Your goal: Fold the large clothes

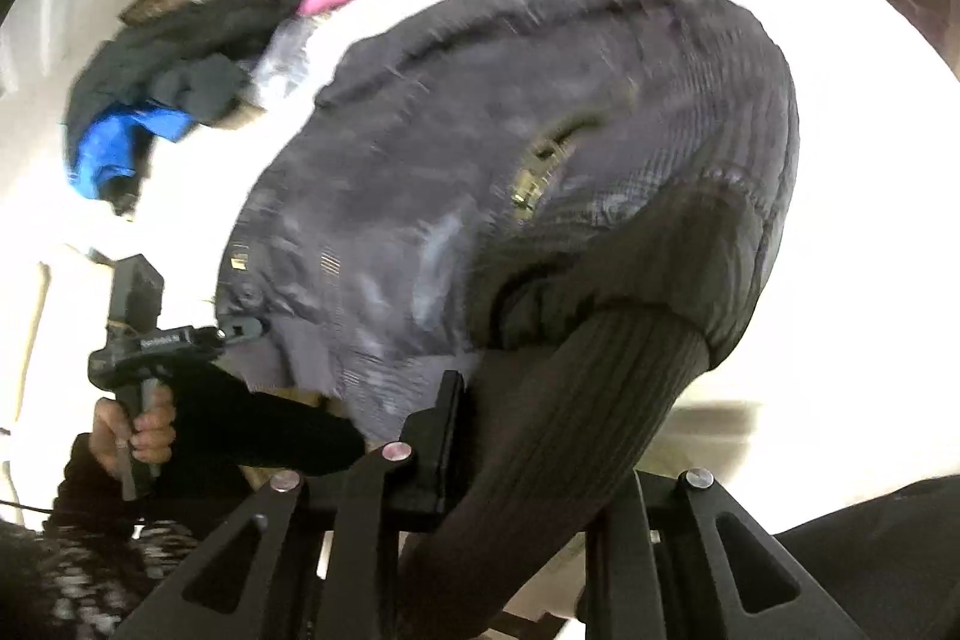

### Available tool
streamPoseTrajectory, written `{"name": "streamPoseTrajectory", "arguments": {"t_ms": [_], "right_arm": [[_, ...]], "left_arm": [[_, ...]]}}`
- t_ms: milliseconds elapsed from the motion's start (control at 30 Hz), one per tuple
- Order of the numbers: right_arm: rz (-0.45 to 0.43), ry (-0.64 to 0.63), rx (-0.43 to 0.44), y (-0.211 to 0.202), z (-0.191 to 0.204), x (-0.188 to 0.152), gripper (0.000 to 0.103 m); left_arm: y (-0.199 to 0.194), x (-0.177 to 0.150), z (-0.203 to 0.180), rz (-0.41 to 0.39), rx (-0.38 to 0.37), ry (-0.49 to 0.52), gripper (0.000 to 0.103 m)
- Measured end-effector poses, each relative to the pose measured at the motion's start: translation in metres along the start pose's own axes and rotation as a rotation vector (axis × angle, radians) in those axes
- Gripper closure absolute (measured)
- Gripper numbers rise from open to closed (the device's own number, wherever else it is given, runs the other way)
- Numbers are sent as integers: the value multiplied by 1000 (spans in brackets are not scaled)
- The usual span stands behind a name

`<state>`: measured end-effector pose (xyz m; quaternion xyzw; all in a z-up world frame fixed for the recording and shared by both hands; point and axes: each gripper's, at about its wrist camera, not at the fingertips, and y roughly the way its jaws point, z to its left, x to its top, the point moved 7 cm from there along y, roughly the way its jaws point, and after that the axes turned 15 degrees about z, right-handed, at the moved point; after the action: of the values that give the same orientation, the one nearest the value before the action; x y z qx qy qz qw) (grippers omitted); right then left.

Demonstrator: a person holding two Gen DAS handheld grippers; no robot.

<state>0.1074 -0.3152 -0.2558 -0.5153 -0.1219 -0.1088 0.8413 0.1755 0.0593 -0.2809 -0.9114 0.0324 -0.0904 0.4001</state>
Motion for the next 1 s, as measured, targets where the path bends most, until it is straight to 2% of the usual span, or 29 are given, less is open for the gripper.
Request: {"name": "streamPoseTrajectory", "arguments": {"t_ms": [133, 267, 467, 667, 933, 1000], "right_arm": [[-77, -16, 93, -23, 20, 26, 83], [-140, -35, 114, -21, 40, 62, 83], [-261, -22, 127, -53, 37, 110, 85], [-382, 24, 116, -80, 13, 180, 88], [-509, 116, 66, -93, -35, 304, 88], [-544, 156, 68, -94, -52, 332, 90]], "left_arm": [[-38, 13, -32, -58, -41, 76, 95], [-50, 38, -55, -82, -79, 115, 94], [-70, 92, -69, -143, -123, 115, 94], [-99, 171, -67, -257, -128, 77, 94], [-100, 299, -59, -314, -116, 10, 94], [-94, 328, -55, -317, -124, -7, 94]]}}
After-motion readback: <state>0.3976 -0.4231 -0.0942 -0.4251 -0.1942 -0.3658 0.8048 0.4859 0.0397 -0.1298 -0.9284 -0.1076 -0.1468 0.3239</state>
